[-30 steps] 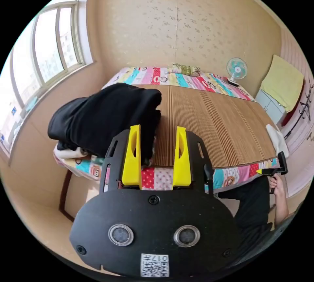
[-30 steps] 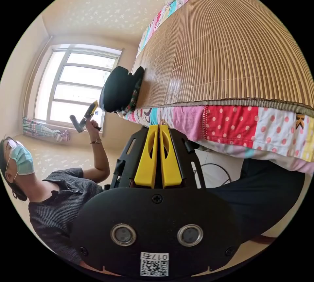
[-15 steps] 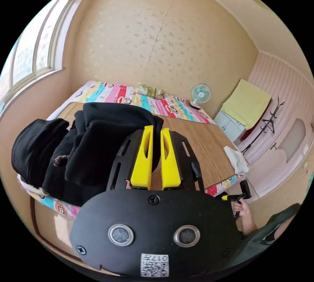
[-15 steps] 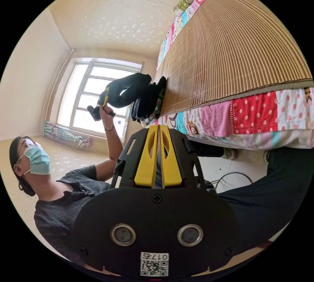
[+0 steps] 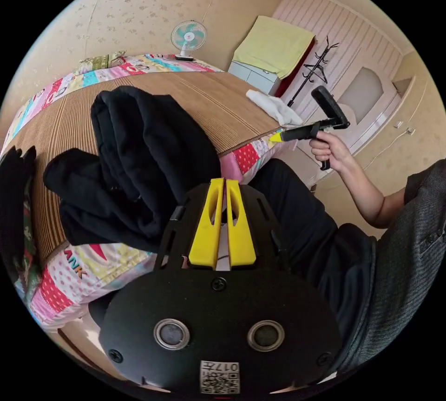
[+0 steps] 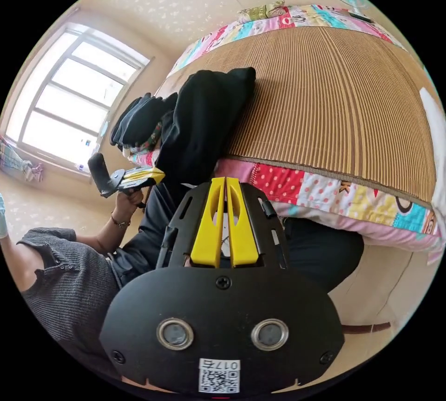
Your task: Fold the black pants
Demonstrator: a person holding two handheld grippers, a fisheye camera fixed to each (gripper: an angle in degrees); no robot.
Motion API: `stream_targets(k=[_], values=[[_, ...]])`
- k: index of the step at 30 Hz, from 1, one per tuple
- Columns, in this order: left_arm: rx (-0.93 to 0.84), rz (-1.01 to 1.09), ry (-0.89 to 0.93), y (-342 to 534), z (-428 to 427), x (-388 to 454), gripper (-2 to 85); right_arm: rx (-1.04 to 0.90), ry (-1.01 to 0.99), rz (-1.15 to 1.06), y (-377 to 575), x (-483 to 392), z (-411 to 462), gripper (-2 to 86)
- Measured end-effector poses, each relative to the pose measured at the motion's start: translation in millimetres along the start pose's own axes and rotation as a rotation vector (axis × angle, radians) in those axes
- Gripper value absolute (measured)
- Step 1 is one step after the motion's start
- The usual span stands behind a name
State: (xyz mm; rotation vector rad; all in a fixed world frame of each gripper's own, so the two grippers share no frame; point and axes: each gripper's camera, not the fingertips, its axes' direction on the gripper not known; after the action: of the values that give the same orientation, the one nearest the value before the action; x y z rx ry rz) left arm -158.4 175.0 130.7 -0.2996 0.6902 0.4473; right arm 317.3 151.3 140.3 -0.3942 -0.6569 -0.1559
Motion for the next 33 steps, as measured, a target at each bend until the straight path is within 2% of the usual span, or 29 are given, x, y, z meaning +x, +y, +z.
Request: stream_targets(k=[2,4,6,8,10,12,13,15,16,18,21,23,25,29,31,33], values=[[-0.088,-0.055,0.04,21.9,-1.8,-9.5,1.1,0.024,0.003,-0.108,-38.6,-29.7,8.0,2.1],[-0.092,-0.1,0.084,33.4,-9.2,-17.1,3.2,-0.026,0.082,-0.17,-85.4,-61.1,36.1,3.9],[-0.077,-0.139,0.111,40.4,-16.1,-23.6,5.3,-0.134,0.16,-0.208,-142.3,-97.4,96.3,12.8],[-0.071,-0.178,0.096,41.6,-19.7,-29.7,6.8,-0.232,0.224,-0.238,-172.0,-122.2,153.4,17.3],[-0.06,-0.193,0.093,38.2,-22.6,-31.5,8.1,-0.335,0.383,-0.282,-186.6,-142.2,211.5,18.0],[-0.025,-0.196,0.093,34.8,-29.9,-30.5,8.7,-0.38,0.503,-0.383,-195.4,-165.8,240.4,14.3],[0.006,-0.196,0.085,33.6,-36.4,-29.2,8.6,-0.379,0.495,-0.398,-199.4,-170.2,235.0,11.9],[0.05,-0.198,0.076,34.5,-44.9,-28.0,7.7,-0.241,0.415,-0.411,-215.4,-174.2,171.7,3.5],[0.076,-0.208,0.075,37.0,-48.3,-28.6,6.2,-0.183,0.378,-0.384,-218.6,-170.5,145.7,3.2],[0.107,-0.22,0.094,41.9,-50.5,-30.6,4.0,0.099,0.274,-0.278,-209.0,-147.5,30.0,2.6],[0.158,-0.228,0.144,50.2,-51.6,-33.4,0.7,0.336,0.283,-0.171,-159.5,-105.4,-78.3,2.7],[0.186,-0.232,0.151,53.9,-51.6,-34.6,-0.3,0.409,0.357,-0.072,-123.7,-72.2,-113.1,2.9],[0.191,-0.231,0.146,54.6,-49.6,-35.6,-0.5,0.414,0.476,0.057,-92.2,-31.1,-130.1,3.3],[0.192,-0.237,0.18,52.3,-35.1,-42.3,0.4,0.083,0.63,0.406,-57.6,83.8,-114.6,4.9],[0.185,-0.239,0.205,48.4,-27.1,-44.1,1.8,0.128,0.685,0.395,-46.3,76.3,-116.0,5.5],[0.167,-0.24,0.212,42.8,-20.1,-43.2,3.7,0.237,0.724,0.249,-57.5,22.0,-119.4,6.4]])
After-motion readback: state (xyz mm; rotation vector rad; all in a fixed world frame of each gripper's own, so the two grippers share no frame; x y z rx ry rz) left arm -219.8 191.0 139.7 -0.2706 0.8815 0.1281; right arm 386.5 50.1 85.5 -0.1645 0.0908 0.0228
